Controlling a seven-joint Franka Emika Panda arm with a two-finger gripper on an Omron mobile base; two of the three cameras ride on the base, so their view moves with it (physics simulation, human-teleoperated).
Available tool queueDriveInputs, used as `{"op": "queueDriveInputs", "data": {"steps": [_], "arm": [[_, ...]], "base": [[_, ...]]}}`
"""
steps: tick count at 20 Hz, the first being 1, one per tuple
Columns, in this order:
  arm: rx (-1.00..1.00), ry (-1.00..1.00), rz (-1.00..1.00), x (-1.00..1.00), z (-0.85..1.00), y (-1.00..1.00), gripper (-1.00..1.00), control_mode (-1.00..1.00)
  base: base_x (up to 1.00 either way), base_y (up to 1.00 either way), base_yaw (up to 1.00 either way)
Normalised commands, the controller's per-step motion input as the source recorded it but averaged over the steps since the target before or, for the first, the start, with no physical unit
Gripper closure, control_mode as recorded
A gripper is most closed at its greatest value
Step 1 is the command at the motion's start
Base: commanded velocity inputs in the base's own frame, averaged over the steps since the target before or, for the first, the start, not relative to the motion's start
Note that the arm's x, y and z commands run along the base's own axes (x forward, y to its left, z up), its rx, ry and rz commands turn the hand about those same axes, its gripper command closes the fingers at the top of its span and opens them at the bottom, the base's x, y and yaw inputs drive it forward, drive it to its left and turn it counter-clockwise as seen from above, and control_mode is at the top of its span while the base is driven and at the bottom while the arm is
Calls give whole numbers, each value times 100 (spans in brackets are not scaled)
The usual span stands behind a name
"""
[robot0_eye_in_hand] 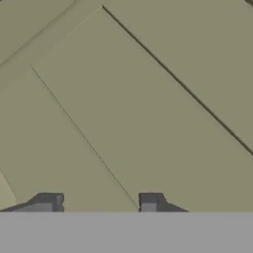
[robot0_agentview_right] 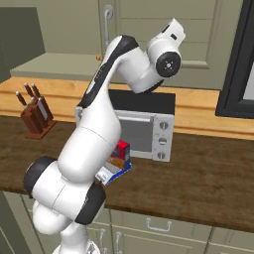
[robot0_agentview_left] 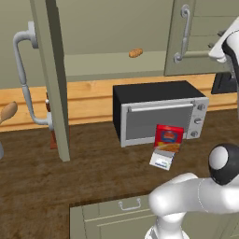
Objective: Pick the boxed food and place it on the digital scale for weighing, and close the cabinet.
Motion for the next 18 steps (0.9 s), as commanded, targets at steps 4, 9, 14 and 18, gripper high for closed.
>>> {"op": "queueDriveInputs", "data": {"steps": [4, 9, 14, 18], "arm": [[2, -17, -2, -17, -49, 2, -100, -100], [4, -13, -8, -100, -13, 2, -100, -100], [0, -12, 0, -100, 51, 0, -100, -100], [0, 8, 0, -100, 56, 16, -100, -100]], "base": [[0, 0, 0], [0, 0, 0], [0, 0, 0], [0, 0, 0]]}}
